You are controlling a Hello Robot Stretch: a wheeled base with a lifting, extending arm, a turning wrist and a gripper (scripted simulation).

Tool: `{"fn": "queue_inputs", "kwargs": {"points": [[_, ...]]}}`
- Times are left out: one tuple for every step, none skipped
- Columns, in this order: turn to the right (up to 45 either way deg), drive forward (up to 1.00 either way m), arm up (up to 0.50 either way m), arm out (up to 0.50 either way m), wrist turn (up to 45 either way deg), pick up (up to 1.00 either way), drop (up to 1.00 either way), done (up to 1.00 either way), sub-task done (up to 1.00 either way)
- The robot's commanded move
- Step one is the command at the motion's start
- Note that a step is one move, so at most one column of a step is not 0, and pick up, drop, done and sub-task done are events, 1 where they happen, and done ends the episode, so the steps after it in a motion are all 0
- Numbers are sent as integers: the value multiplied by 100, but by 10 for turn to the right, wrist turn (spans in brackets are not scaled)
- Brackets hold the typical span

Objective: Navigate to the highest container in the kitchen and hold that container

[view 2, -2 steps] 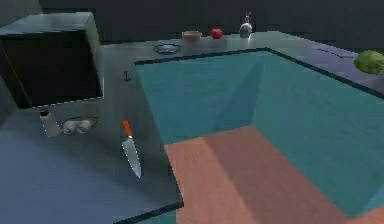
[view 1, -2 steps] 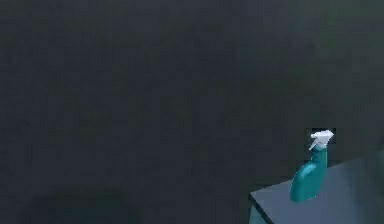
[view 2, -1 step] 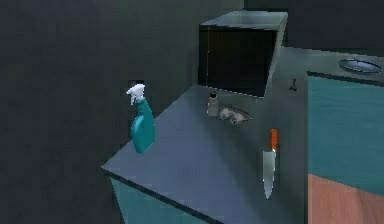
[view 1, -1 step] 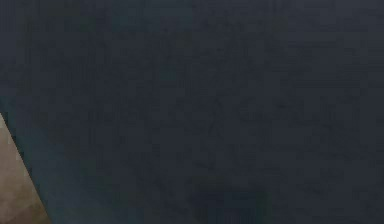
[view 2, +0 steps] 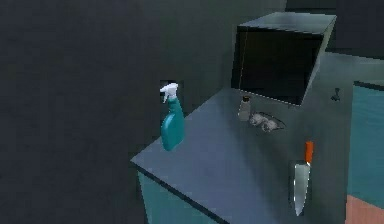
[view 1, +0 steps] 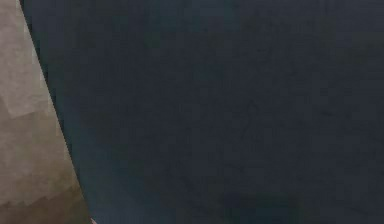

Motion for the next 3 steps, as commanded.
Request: {"fn": "queue_inputs", "kwargs": {"points": [[0,0,50,0,0,0,0,0,0],[0,0,38,0,0,0,0,0,0],[0,0,0,24,0,0,0,0,0]]}}
